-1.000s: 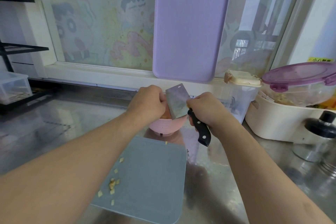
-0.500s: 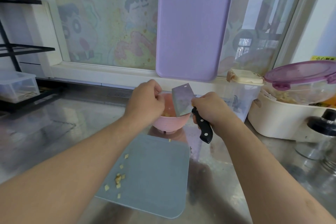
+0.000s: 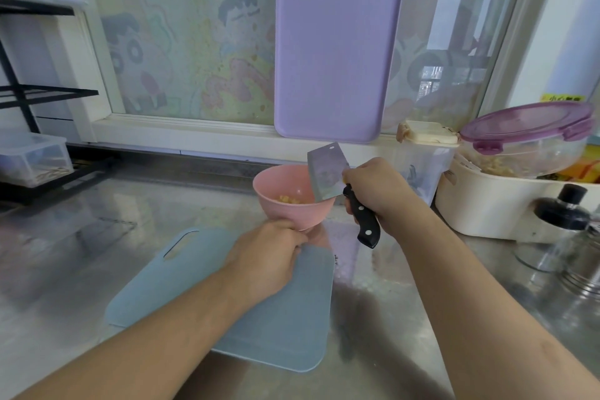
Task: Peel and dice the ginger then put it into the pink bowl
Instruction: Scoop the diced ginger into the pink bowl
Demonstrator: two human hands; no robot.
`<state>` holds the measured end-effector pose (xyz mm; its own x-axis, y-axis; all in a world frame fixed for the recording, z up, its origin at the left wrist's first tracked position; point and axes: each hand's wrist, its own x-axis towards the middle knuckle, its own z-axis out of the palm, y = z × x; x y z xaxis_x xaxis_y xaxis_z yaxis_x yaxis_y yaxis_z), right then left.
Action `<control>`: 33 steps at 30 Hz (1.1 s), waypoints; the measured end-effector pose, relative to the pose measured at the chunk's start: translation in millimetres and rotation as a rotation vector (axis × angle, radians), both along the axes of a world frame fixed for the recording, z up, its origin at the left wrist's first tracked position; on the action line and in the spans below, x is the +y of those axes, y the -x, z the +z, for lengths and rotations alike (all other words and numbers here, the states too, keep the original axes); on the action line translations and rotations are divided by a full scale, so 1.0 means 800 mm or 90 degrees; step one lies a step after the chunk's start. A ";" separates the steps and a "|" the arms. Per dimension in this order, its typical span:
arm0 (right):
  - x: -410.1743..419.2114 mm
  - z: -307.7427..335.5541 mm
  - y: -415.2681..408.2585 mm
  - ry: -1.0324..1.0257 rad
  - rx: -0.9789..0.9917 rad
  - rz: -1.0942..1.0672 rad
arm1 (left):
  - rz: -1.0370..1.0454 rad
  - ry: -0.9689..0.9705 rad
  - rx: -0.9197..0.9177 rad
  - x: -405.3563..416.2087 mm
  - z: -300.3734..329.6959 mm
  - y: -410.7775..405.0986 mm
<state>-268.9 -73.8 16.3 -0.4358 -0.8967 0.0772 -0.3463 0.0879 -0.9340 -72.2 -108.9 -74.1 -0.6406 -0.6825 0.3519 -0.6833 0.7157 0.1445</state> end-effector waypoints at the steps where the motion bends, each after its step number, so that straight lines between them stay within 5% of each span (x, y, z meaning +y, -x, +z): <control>1: 0.001 0.000 0.001 0.001 0.000 0.000 | 0.003 -0.007 -0.006 0.000 0.000 0.003; 8: 0.001 0.002 0.000 0.004 -0.022 0.006 | -0.004 0.043 -0.009 0.024 0.007 0.002; 16: 0.007 0.010 0.009 0.024 -0.040 -0.009 | -0.026 0.151 0.242 0.014 0.081 0.008; 22: 0.010 0.008 0.006 0.024 -0.027 -0.004 | 0.112 -0.069 0.321 -0.037 0.084 0.010; 33: 0.015 0.013 -0.009 0.059 0.023 0.044 | 0.179 -0.041 0.587 -0.027 0.055 -0.048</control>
<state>-262.0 -61.9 26.7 -0.3685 -0.9130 0.1751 -0.3818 -0.0232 -0.9240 -33.8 -130.7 -30.3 0.0583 -0.8045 0.5911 -0.4275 0.5150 0.7430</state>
